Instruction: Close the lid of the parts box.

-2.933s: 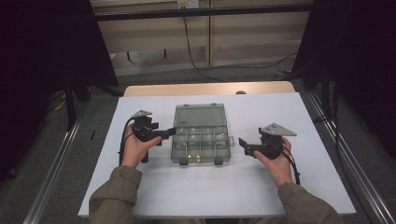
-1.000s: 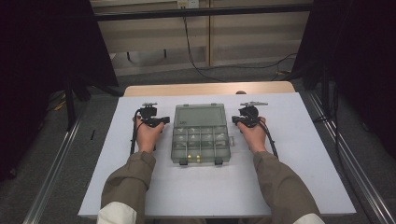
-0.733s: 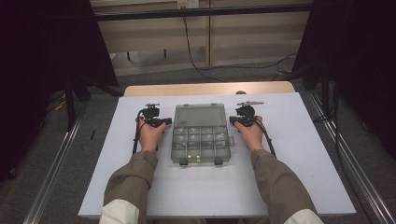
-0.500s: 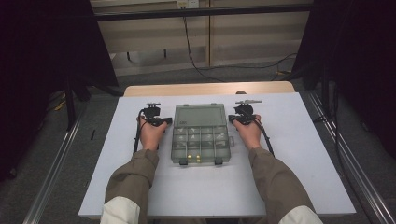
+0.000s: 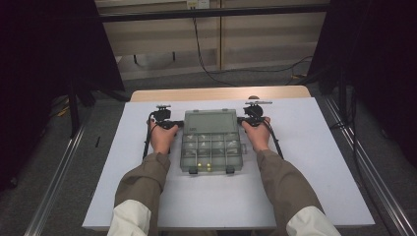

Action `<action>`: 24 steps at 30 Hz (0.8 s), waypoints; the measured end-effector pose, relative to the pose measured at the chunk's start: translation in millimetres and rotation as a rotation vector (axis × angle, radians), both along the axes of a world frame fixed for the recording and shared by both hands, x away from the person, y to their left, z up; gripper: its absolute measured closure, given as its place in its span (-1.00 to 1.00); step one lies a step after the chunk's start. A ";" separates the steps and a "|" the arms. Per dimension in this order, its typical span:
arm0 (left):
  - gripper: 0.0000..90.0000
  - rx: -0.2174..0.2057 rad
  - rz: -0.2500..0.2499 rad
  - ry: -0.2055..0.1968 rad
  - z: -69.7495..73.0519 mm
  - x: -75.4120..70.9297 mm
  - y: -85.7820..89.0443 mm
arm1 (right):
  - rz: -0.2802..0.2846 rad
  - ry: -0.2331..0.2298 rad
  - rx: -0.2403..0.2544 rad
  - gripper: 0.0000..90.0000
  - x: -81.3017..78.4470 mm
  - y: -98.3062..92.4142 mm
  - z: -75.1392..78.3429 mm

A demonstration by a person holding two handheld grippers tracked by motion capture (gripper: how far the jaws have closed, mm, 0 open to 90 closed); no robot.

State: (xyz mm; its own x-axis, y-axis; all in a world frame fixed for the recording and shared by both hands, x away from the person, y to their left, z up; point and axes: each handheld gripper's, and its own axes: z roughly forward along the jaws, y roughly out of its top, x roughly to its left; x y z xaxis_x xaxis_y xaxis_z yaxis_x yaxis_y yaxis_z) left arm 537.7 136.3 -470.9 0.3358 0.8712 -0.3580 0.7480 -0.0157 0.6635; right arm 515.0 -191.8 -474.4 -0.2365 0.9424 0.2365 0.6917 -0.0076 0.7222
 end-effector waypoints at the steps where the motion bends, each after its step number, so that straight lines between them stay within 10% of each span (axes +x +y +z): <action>1: 1.00 0.004 -0.004 -0.002 0.0 0.7 -0.1 | -0.002 -0.002 0.000 1.00 1.3 0.1 -0.2; 24: 1.00 -0.014 0.069 0.058 1.6 5.1 -4.8 | -0.022 0.005 -0.003 1.00 4.1 3.4 -0.1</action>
